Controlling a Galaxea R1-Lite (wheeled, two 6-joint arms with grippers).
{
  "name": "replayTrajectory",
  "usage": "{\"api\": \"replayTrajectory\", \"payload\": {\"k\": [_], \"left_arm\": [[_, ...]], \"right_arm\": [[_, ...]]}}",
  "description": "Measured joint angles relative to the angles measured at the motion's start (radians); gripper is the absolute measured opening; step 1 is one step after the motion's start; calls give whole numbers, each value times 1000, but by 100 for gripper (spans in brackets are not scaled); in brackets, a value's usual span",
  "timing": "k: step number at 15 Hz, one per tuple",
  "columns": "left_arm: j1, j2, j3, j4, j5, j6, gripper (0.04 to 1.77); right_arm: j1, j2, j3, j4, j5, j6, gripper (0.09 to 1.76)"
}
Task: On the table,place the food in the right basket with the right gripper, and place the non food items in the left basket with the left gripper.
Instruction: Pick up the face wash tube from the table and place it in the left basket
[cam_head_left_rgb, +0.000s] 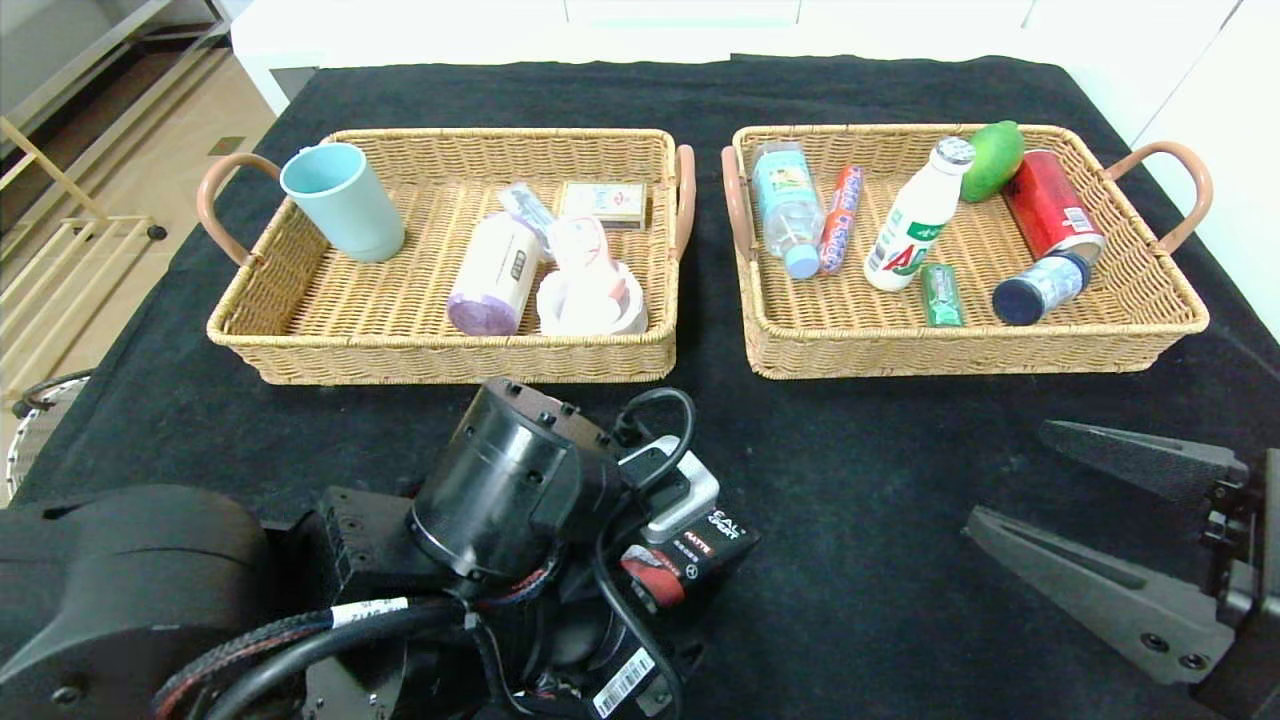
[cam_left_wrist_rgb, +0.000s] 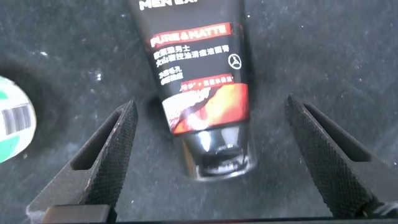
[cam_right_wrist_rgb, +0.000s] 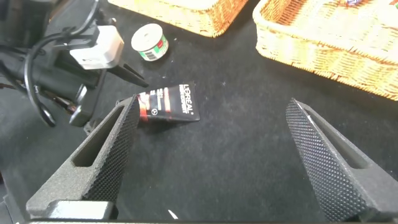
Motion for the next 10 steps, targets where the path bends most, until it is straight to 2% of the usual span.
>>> {"api": "replayTrajectory", "payload": {"k": [10], "left_arm": [[2, 41, -27, -4, 9, -13, 172]], "right_arm": [[-11, 27, -2, 0, -6, 2, 171]]}}
